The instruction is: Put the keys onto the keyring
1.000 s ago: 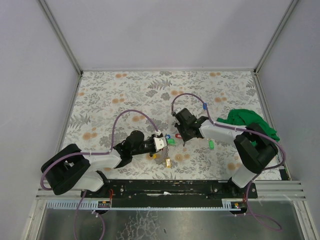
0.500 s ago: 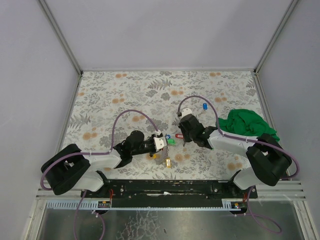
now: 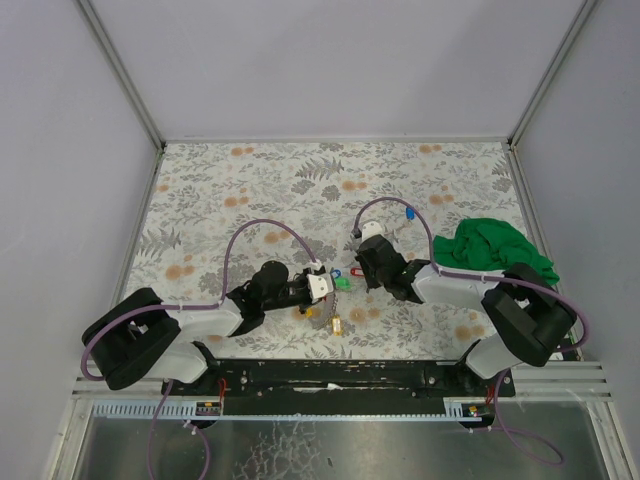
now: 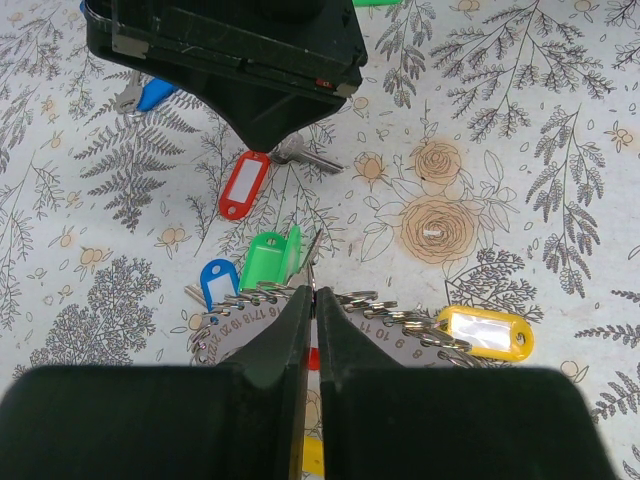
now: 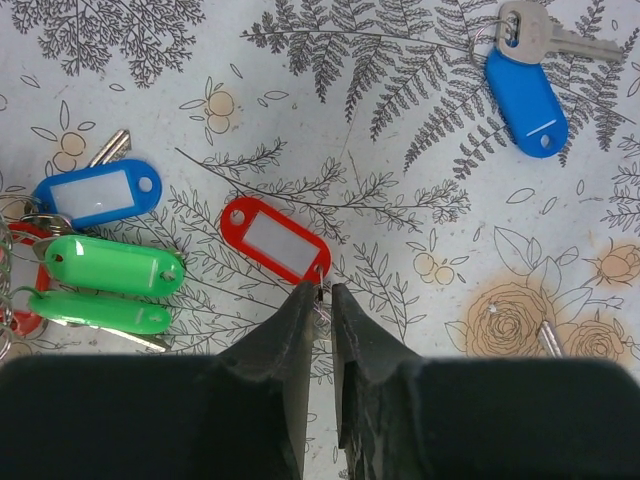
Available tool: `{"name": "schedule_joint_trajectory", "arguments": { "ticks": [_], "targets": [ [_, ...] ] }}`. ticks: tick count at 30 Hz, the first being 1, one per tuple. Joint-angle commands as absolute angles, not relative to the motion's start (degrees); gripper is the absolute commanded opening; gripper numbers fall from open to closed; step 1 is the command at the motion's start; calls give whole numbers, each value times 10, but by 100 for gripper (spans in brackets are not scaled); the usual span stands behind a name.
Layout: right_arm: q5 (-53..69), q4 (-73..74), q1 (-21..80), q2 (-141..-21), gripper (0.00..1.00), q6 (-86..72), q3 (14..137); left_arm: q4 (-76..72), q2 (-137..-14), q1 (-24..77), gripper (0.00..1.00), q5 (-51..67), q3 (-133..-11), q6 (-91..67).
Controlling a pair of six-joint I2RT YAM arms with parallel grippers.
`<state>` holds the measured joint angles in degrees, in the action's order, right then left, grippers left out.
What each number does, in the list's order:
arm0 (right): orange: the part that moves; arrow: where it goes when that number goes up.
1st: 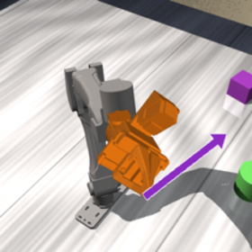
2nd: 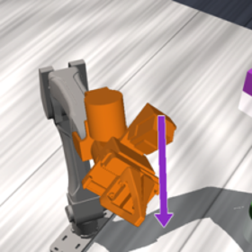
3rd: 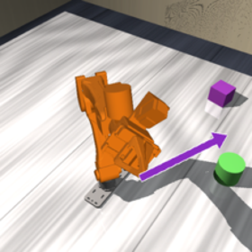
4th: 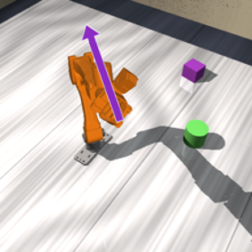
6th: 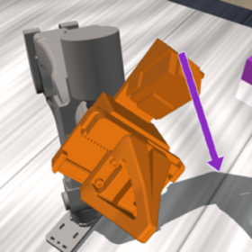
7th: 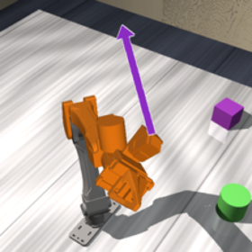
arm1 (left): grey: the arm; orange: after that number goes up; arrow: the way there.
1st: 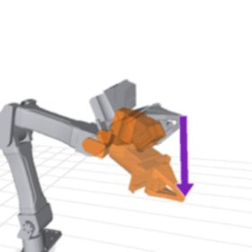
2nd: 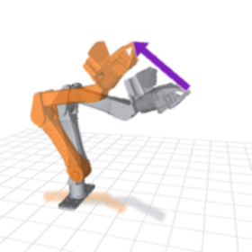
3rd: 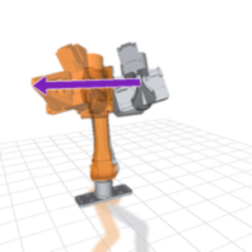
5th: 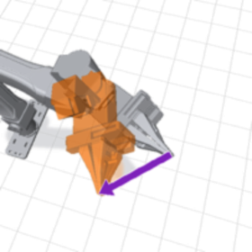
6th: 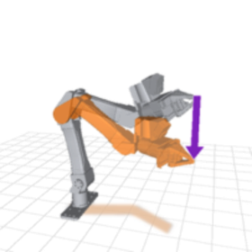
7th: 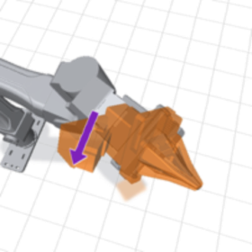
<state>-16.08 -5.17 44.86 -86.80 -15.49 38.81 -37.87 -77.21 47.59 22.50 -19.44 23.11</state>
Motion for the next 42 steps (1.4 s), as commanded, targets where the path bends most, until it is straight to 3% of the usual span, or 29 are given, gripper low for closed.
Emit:
{"name": "schedule_joint_trajectory", "arguments": {
  "ticks": [1, 22, 28, 36, 42],
  "targets": [
    [-182, -77, 455, -875, 18, -161, 391, -426, -771, 480, 0, 226, -198, 229],
    [-181, -75, 455, -900, 11, -159, 390, -425, -770, 480, 0, 228, -198, 229],
    [-169, -76, 455, -882, 0, -139, 385, -427, -766, 480, 0, 236, -196, 230],
    [-60, -92, 455, -766, 0, 21, 353, -440, -757, 480, 0, 258, -186, 246],
    [89, -60, 455, -679, 0, 143, 337, -450, -750, 480, 0, 279, -181, 261]
  ]
}}
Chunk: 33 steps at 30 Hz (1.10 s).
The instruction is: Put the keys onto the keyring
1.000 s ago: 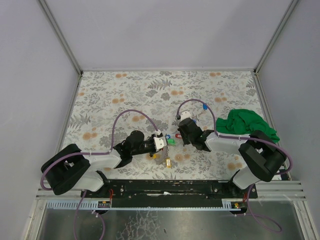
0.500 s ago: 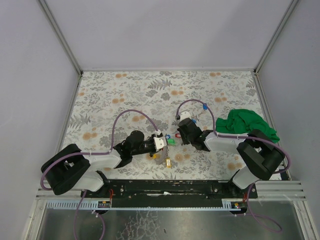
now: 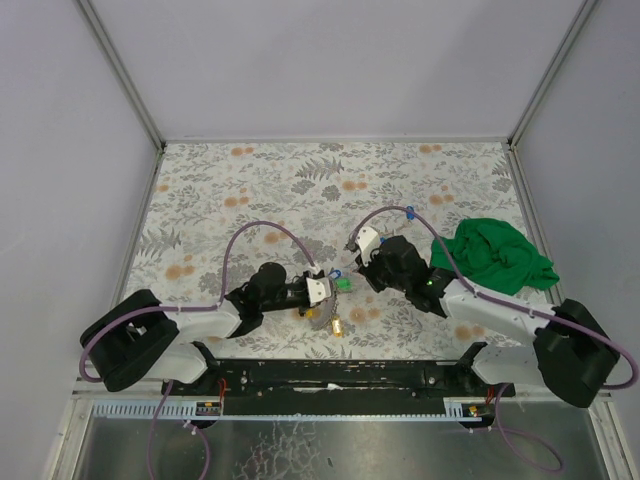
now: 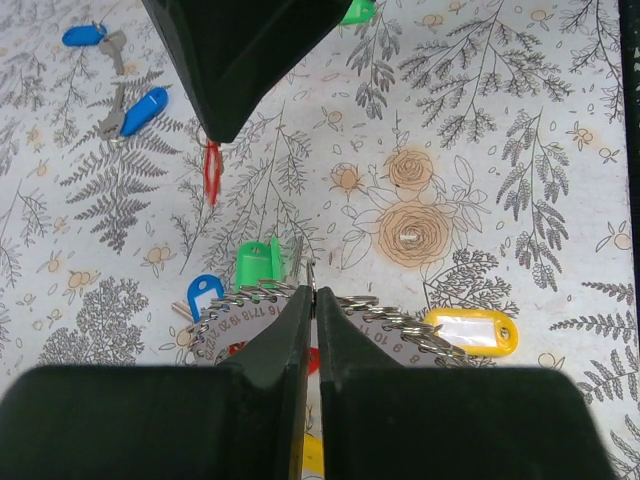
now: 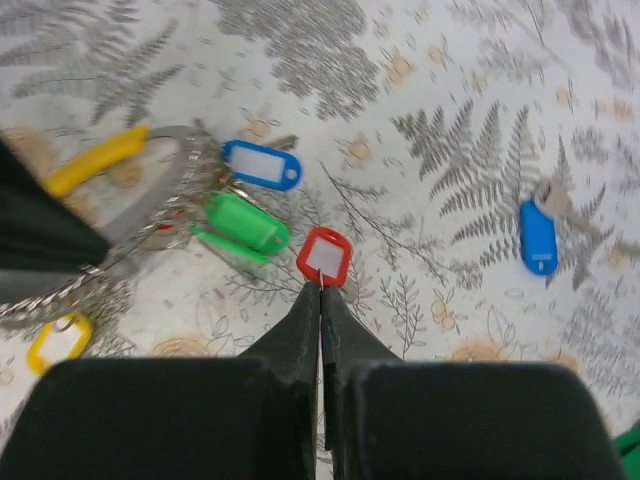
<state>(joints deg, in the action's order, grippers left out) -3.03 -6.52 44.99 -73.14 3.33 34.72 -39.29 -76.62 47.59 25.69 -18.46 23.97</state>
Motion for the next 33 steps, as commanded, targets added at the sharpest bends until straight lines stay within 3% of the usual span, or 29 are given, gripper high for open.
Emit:
{"name": "schedule_joint_trajectory", "arguments": {
  "ticks": [1, 8, 15, 33],
  "targets": [
    [106, -60, 455, -666, 0, 161, 331, -450, -750, 480, 0, 280, -181, 264],
    [208, -61, 455, -606, 0, 288, 300, -441, -747, 478, 0, 290, -187, 281],
    [291, -31, 455, -627, 0, 355, 319, -431, -736, 475, 0, 309, -187, 284],
    [310, -70, 455, -625, 0, 396, 305, -409, -739, 475, 0, 338, -195, 282]
  ]
}}
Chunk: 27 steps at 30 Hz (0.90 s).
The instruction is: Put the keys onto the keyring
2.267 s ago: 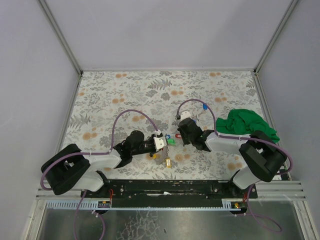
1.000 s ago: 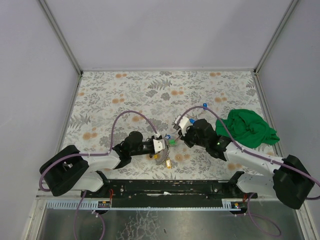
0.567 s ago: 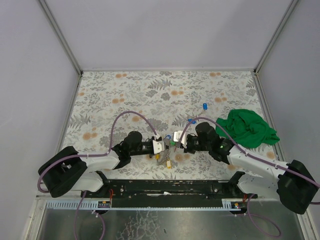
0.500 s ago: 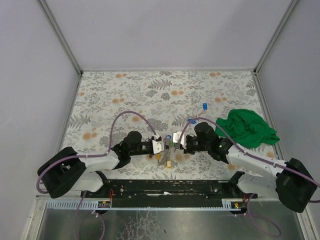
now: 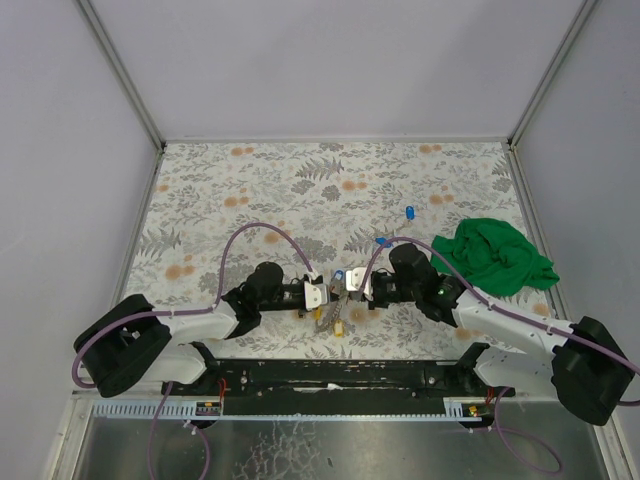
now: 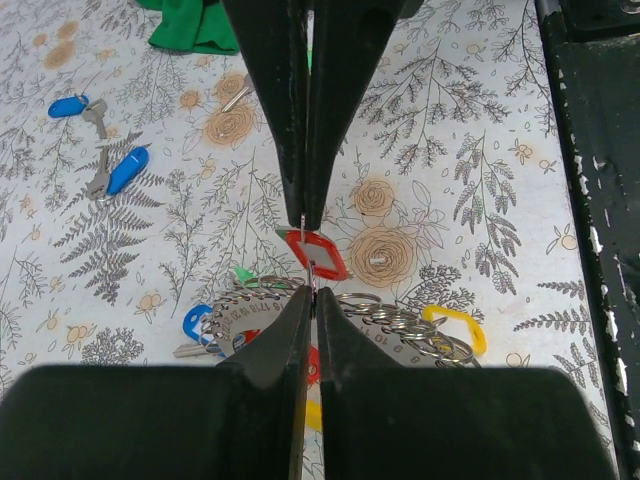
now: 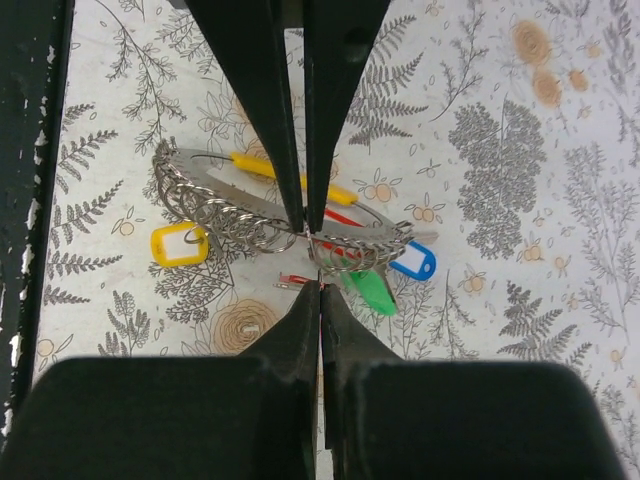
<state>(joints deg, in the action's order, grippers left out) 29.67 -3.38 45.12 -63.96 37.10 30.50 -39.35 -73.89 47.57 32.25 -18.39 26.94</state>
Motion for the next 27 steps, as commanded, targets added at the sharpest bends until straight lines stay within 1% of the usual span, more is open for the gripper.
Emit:
{"name": "schedule_joint_trajectory", "arguments": {
  "ticks": [1, 27],
  "targets": [
    [309, -72, 455, -625, 0, 398, 305, -409, -740, 475, 0, 339, -195, 282],
    [301, -71, 470, -646, 0, 437, 296, -407, -743, 475, 0, 344, -200, 281]
  ]
}}
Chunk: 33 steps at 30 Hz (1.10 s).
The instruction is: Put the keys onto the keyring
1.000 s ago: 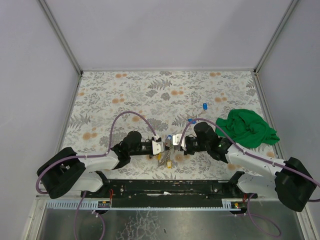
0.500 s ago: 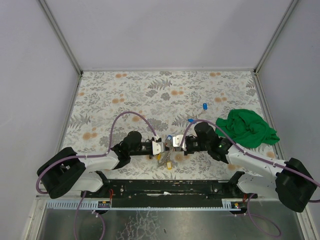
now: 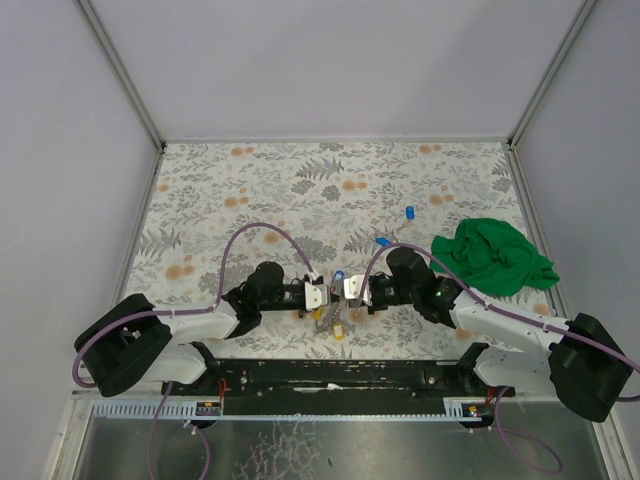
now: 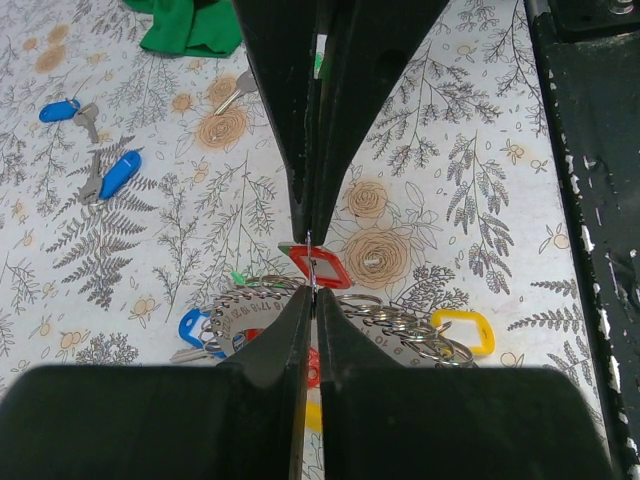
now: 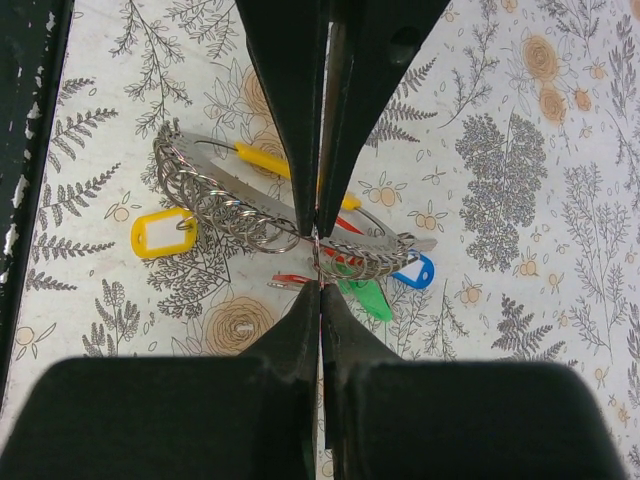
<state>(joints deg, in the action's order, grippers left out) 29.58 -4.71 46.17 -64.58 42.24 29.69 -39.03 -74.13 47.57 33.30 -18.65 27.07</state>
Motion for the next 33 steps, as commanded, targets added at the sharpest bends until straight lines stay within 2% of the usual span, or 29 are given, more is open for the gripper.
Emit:
{"name": "schedule_joint_trajectory", "arguments": {
  "ticks": [1, 33],
  "targets": [
    [300, -71, 471, -646, 0, 438, 297, -407, -743, 475, 0, 344, -200, 280],
    [293, -76, 476, -624, 0, 435, 283, -404, -751, 475, 0, 345, -205, 279]
  ]
}}
